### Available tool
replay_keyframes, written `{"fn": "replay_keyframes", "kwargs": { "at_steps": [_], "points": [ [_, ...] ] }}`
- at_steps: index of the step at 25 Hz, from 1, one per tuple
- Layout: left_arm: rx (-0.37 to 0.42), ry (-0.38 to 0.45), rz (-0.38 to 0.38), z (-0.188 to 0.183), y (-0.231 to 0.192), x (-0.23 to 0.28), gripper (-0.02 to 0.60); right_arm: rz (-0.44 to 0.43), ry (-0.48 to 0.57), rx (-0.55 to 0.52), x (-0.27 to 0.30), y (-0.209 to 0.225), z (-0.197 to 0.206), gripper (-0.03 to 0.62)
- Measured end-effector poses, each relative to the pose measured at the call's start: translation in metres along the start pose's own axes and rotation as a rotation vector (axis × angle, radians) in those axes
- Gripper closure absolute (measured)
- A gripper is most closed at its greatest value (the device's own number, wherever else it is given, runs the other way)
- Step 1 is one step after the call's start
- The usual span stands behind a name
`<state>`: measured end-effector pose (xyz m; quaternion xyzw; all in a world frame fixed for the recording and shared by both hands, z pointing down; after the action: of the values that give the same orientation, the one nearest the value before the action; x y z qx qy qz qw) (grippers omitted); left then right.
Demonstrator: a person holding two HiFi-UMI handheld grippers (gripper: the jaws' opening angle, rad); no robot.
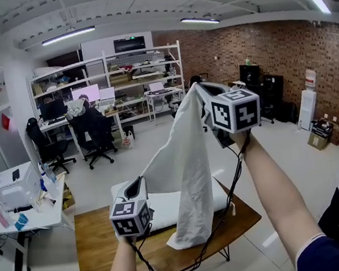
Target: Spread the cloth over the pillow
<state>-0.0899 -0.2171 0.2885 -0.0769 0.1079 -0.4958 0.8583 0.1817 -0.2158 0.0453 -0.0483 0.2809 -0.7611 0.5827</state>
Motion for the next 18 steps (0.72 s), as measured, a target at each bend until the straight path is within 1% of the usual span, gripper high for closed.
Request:
{"fn": "replay_keyframes", "kwargs": {
  "at_steps": [5,8,11,14,18],
  "points": [
    [-0.004,0.050,-0.089,-0.053,-0.026,0.005,0.569,0.021,-0.018,0.000,-0.008,0.008,0.009,0.574],
    [0.007,0.101,-0.120,-0.095,-0.032,0.008,0.569,0.032,-0.032,-0.001,-0.014,0.015,0.014,0.576],
    [0.054,0.124,-0.146,-0.139,-0.035,0.009,0.569,0.035,-0.041,0.000,-0.019,0.019,0.019,0.575],
    [0.090,0.144,-0.157,-0.180,-0.037,0.010,0.569,0.038,-0.053,0.005,-0.019,0.023,0.022,0.574],
    [0.147,0.162,-0.185,-0.212,-0.035,0.010,0.569,0.034,-0.071,-0.003,-0.015,0.023,0.022,0.574]
  ]
}}
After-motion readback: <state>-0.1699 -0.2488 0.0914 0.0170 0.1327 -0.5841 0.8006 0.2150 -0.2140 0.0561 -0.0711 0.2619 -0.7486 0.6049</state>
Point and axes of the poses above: the fingertips, and each gripper's own axes: x forward along the fingers, y to its right, z out of its underside, the point moved 7 cm from there along -x, backward along the fingers, and after that the axes turned 15 degrees about -x, right-handed, at the moved point
